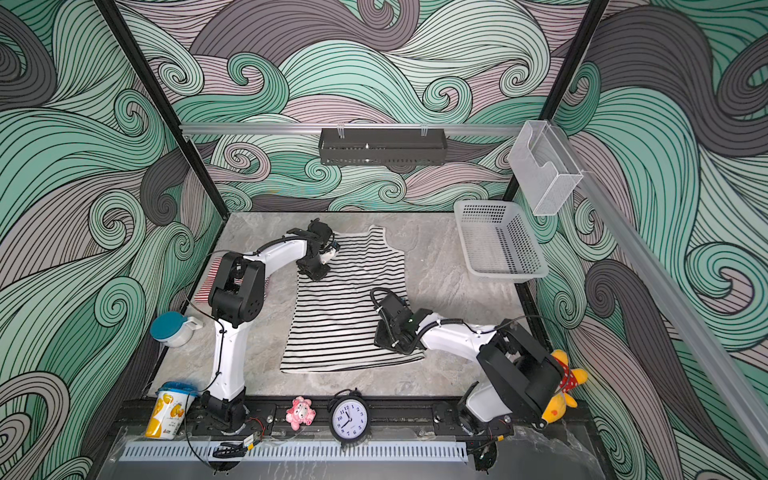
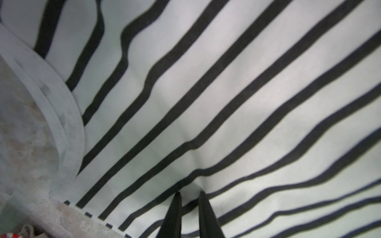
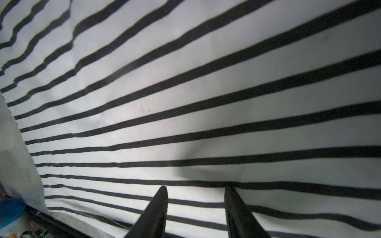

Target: Fold and stack the tank tops

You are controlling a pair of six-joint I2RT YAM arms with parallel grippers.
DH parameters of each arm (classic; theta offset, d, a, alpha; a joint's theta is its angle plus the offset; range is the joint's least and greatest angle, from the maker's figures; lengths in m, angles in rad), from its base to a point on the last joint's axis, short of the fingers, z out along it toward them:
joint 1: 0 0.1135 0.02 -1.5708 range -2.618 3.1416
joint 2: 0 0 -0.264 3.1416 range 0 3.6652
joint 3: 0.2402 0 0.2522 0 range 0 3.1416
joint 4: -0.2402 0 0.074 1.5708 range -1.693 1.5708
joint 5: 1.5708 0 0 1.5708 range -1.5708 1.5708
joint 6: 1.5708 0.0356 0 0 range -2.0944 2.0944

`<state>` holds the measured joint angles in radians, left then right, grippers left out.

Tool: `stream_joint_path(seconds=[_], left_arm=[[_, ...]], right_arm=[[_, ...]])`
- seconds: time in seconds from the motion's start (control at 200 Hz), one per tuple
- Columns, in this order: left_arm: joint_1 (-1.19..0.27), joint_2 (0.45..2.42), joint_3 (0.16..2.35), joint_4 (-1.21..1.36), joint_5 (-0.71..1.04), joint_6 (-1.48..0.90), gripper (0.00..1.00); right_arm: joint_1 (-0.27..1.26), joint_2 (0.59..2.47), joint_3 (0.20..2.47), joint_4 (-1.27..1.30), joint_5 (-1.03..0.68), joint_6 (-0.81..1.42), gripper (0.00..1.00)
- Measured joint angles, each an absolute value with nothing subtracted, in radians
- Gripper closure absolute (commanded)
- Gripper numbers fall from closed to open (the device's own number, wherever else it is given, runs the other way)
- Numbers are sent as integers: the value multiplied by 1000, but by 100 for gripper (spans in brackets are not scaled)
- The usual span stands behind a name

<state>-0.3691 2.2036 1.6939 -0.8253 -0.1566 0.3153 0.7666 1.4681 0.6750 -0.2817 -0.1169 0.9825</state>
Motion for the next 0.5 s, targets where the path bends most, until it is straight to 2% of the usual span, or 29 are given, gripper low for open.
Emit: stream_joint_path(seconds=[0.26, 0.501], left_arm=[[-368, 2126, 1570, -823, -141, 294, 82], [-368, 2061, 1472, -831, -80, 268, 82]], right_arm=[[521, 1504, 711, -302, -179, 893, 51], [331, 1760, 986, -349, -286, 804, 51]])
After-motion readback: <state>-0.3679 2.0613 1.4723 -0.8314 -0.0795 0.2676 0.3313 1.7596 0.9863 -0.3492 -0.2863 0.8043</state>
